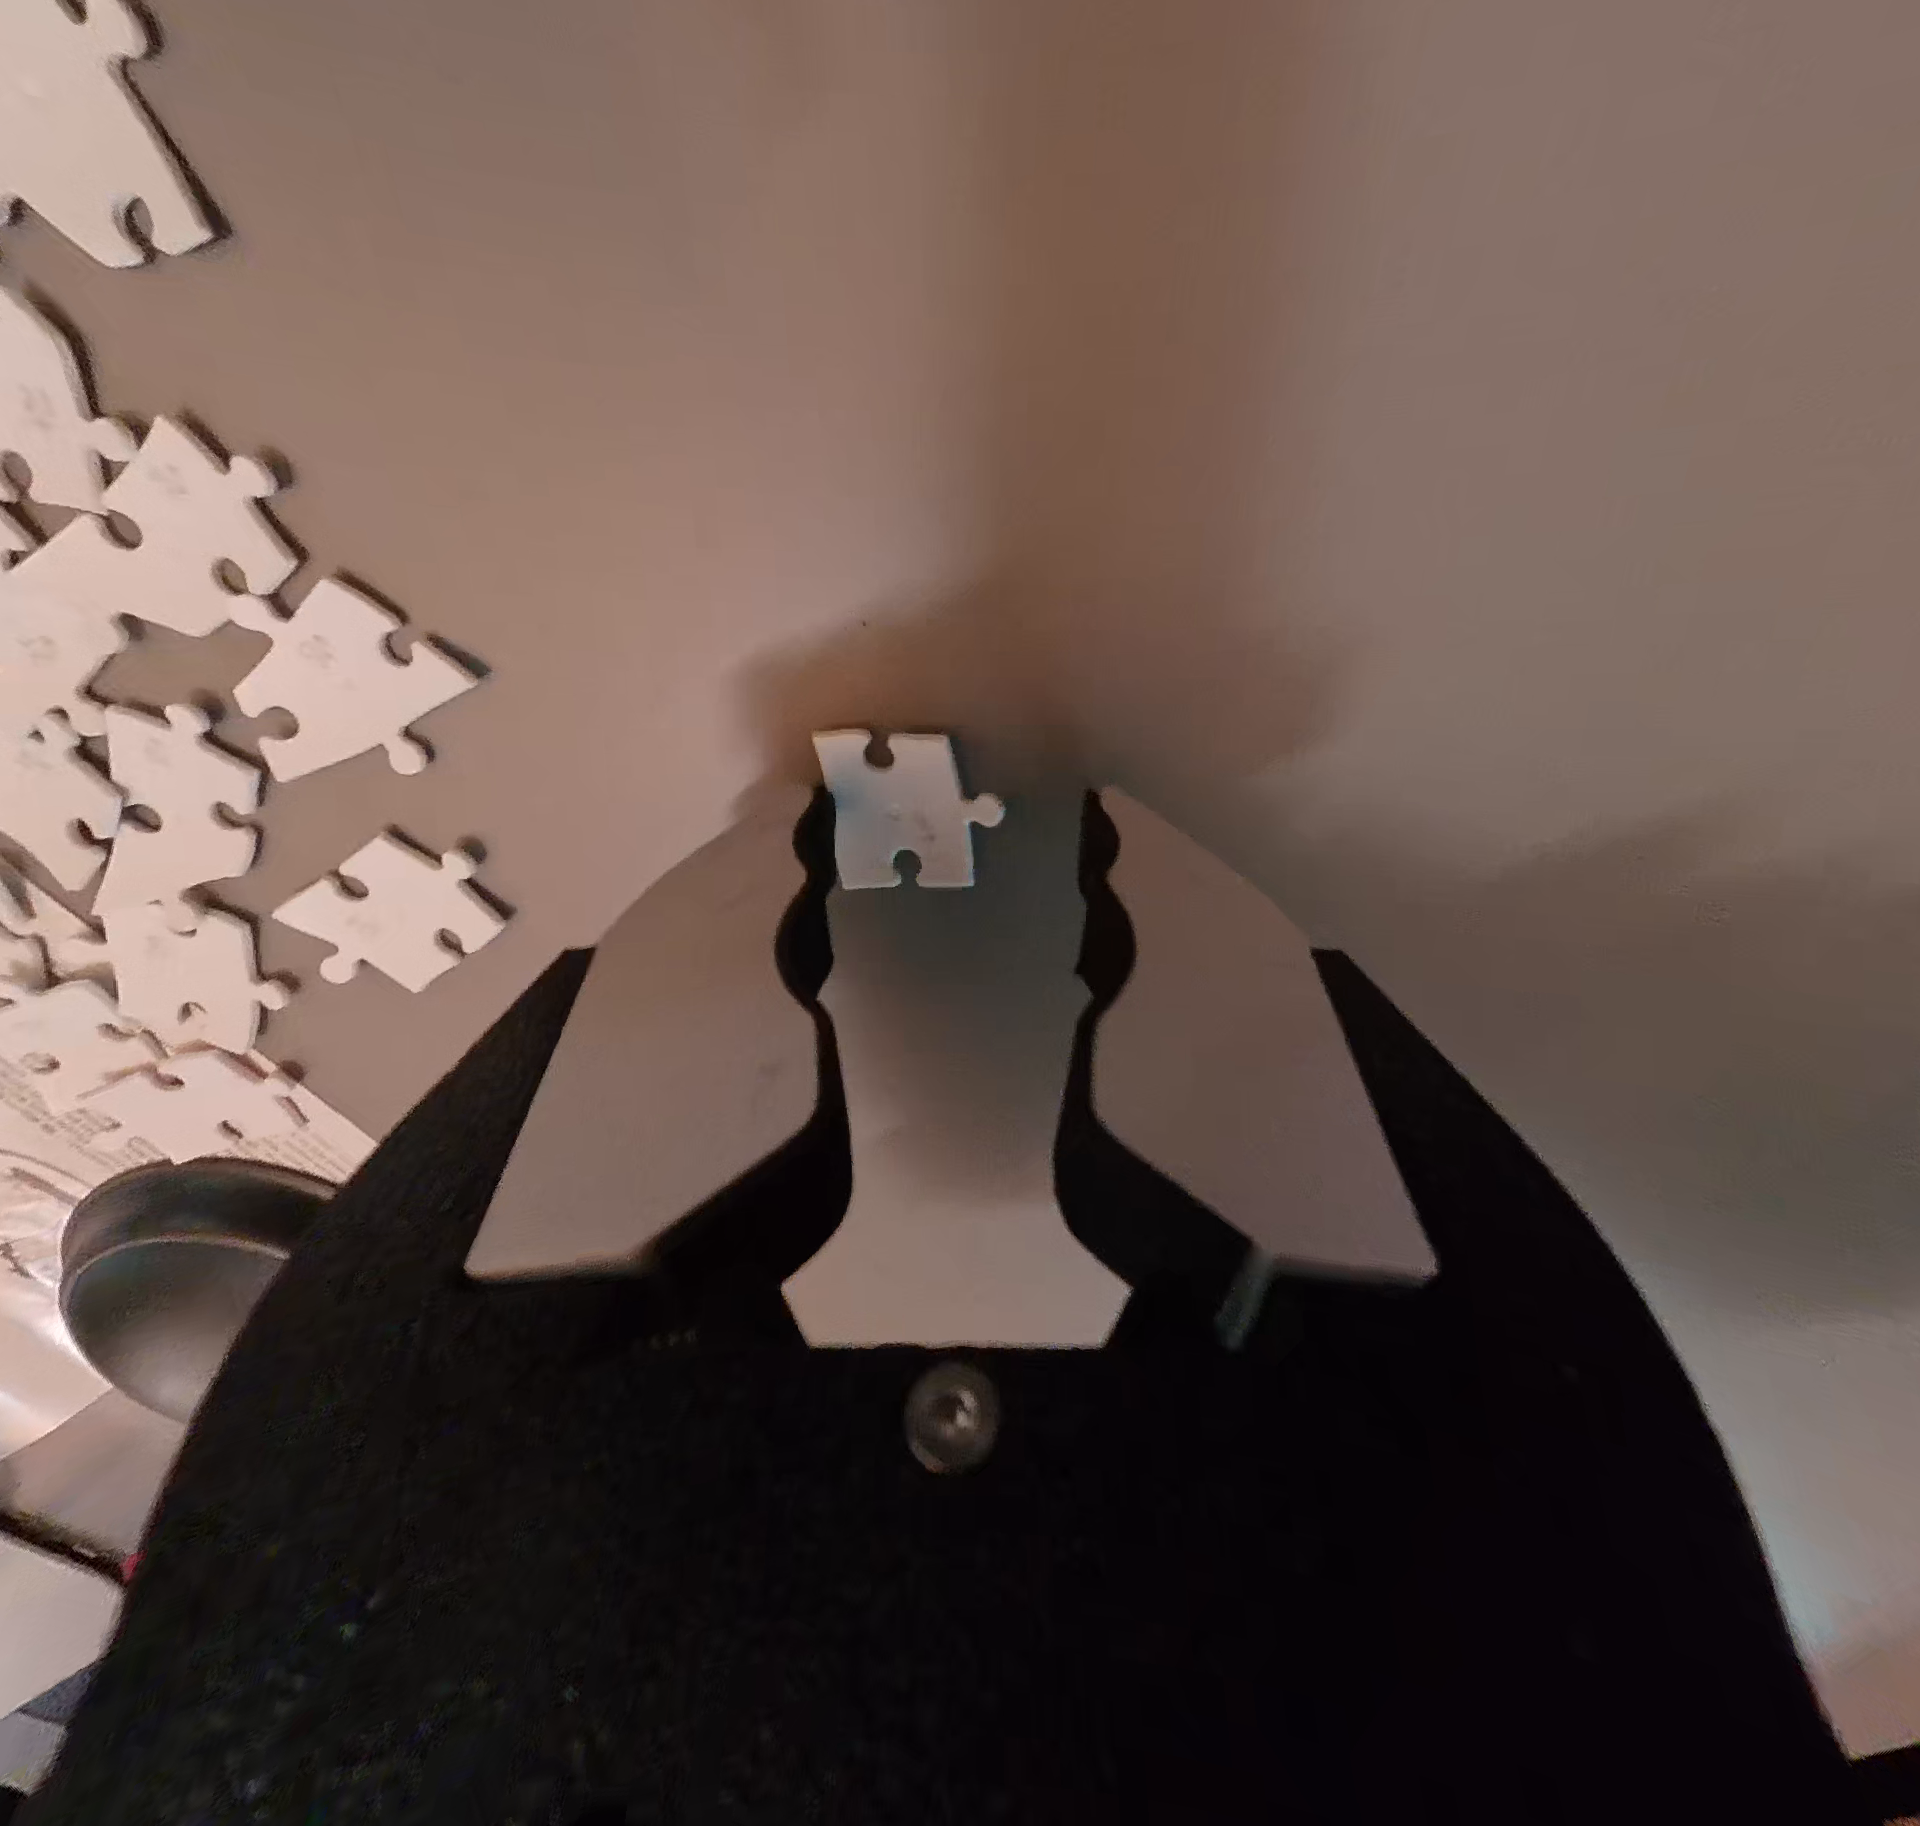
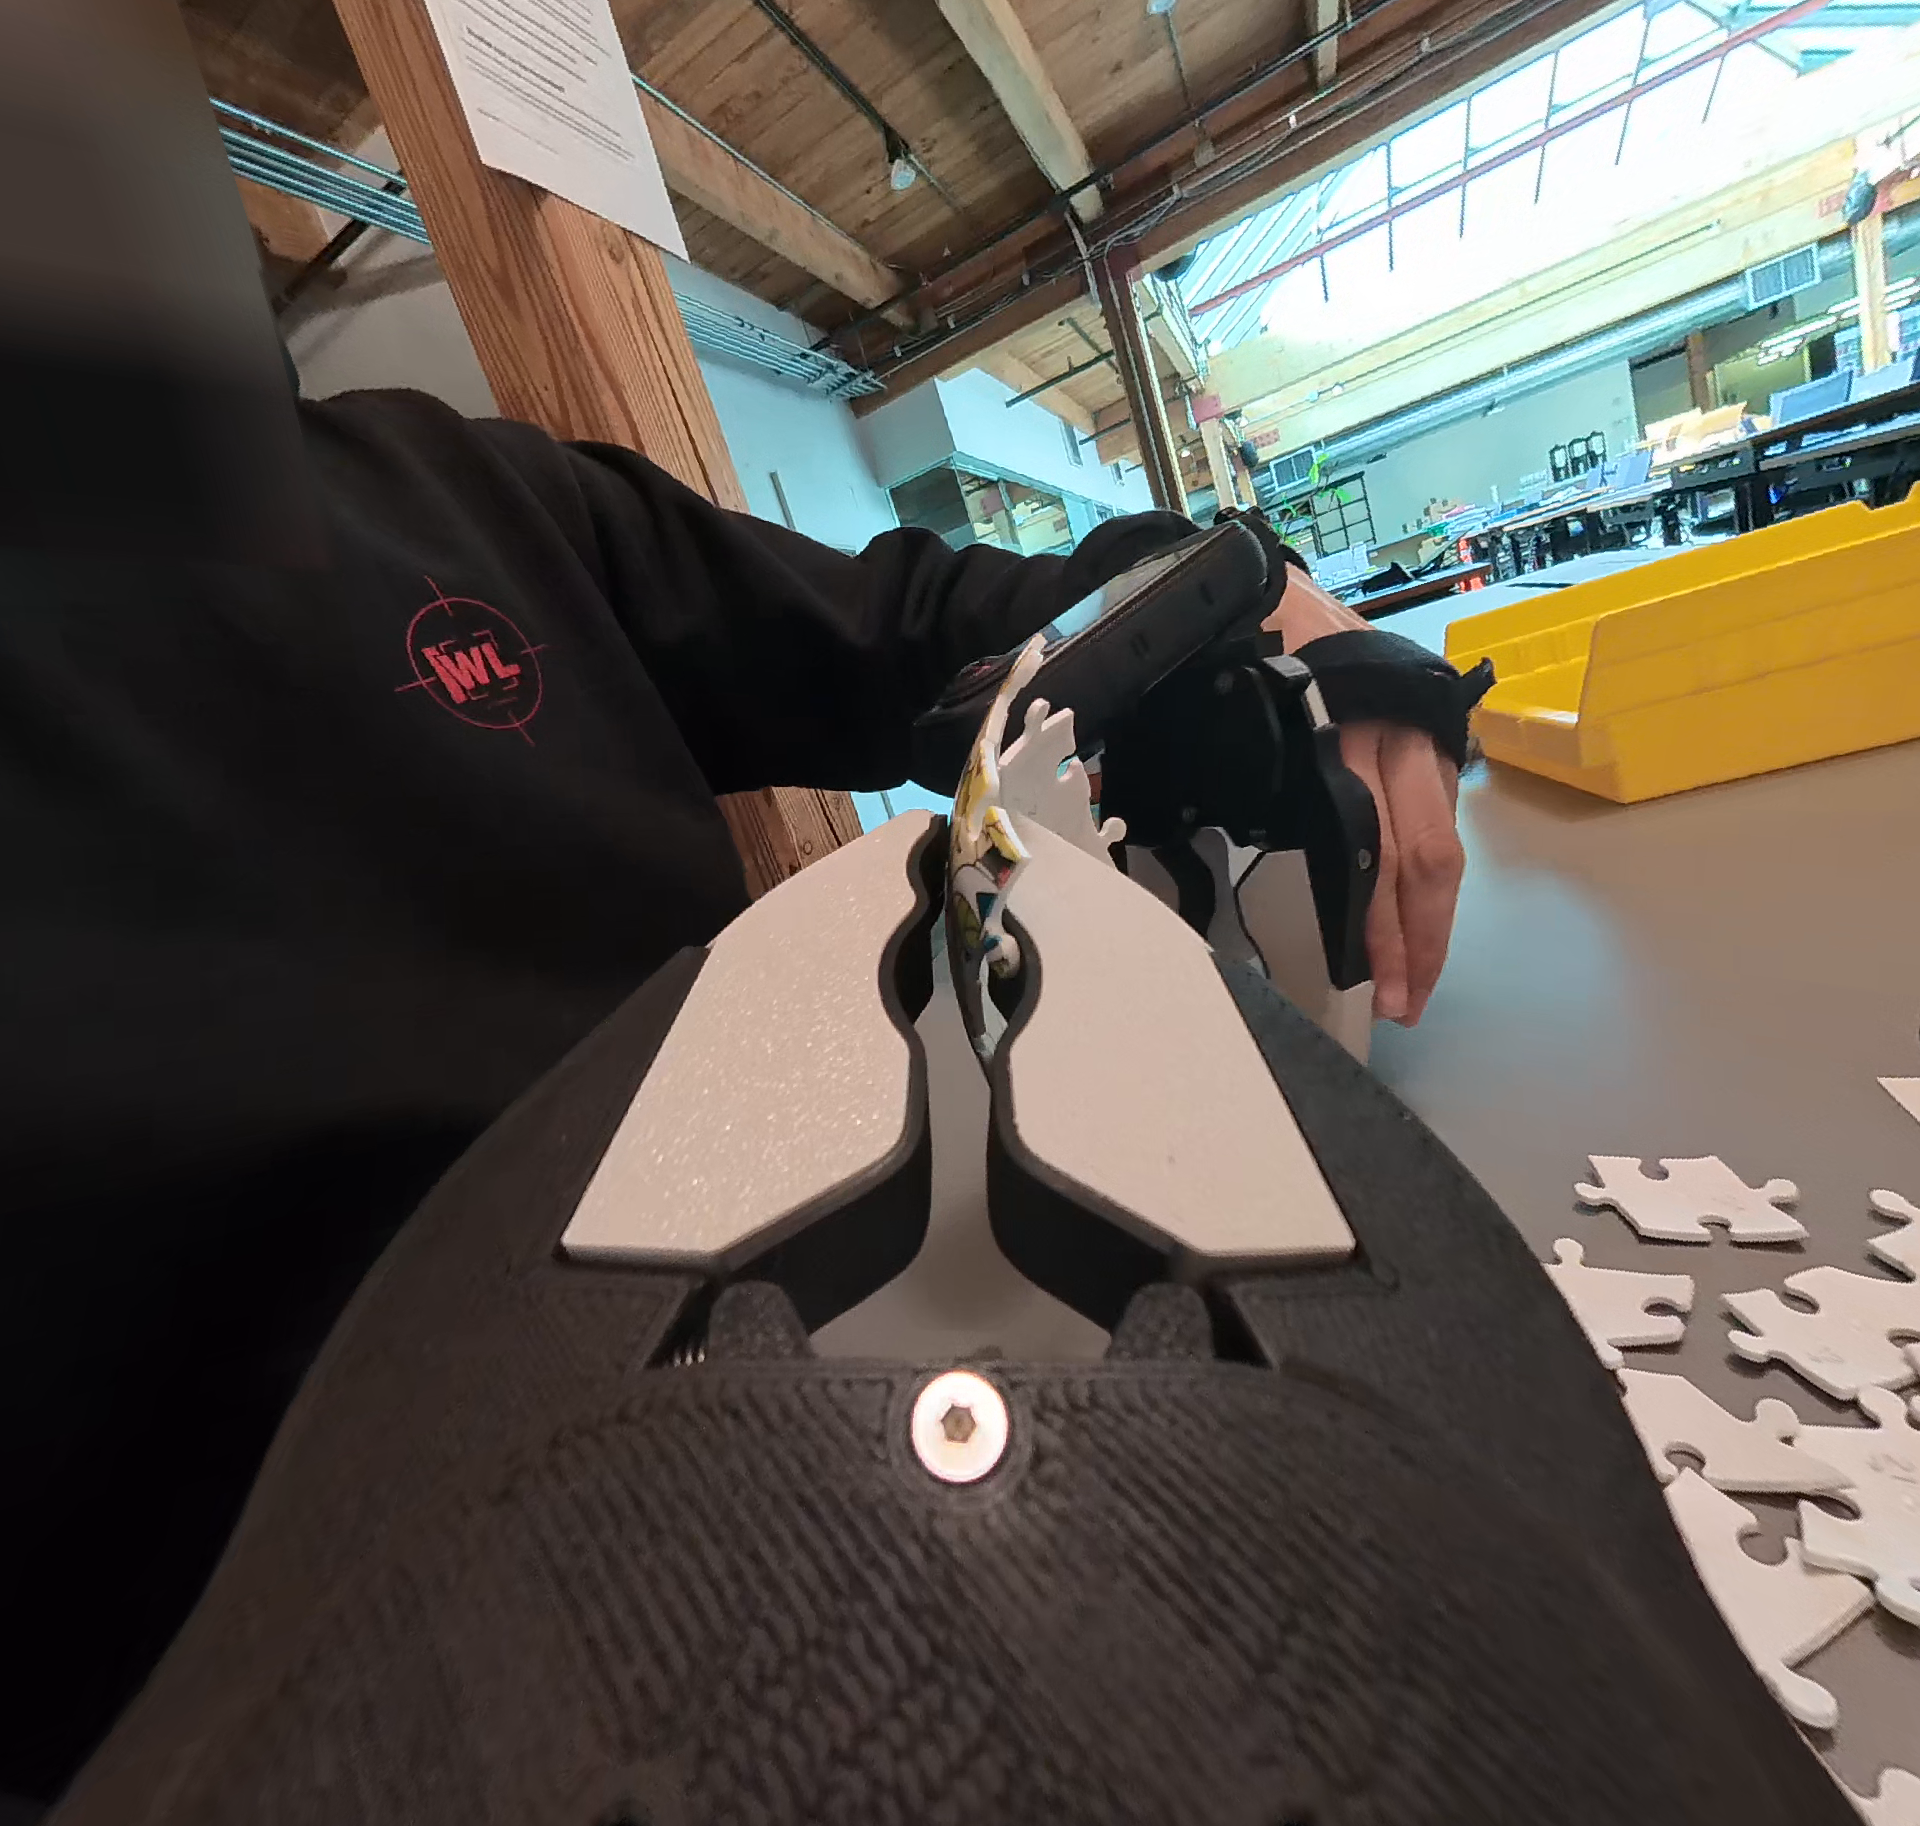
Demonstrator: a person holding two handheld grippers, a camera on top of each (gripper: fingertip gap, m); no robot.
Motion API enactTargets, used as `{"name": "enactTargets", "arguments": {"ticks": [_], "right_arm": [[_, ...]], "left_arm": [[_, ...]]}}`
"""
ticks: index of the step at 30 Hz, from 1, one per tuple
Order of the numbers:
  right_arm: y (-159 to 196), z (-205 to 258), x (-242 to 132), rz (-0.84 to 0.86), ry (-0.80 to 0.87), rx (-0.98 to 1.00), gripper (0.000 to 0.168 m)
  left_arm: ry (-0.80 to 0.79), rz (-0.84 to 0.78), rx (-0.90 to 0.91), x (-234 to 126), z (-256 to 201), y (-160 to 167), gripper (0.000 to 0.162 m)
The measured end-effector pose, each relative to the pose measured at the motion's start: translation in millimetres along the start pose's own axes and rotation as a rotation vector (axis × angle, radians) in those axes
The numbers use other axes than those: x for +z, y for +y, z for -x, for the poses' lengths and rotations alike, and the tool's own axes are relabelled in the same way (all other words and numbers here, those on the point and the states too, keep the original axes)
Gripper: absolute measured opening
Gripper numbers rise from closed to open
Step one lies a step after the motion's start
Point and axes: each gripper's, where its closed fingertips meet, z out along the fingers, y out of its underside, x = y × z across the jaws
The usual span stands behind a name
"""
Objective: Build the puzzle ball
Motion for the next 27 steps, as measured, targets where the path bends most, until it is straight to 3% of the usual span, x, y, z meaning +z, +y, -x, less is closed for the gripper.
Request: {"name": "enactTargets", "arguments": {"ticks": [10,18,27], "right_arm": [[-1,2,0,0.001,-0.003,-0.008,0.005],[-2,2,-1,-0.008,-0.002,-0.010,0.005],[-1,2,0,-0.003,-0.003,-0.010,0.005]], "left_arm": [[-0.022,-0.041,-0.132,-5,2,-1,0.047],[-0.020,-0.143,-0.416,-11,-4,-15,0.040],[-0.062,-0.095,-0.540,1,5,-9,0.048]]}}
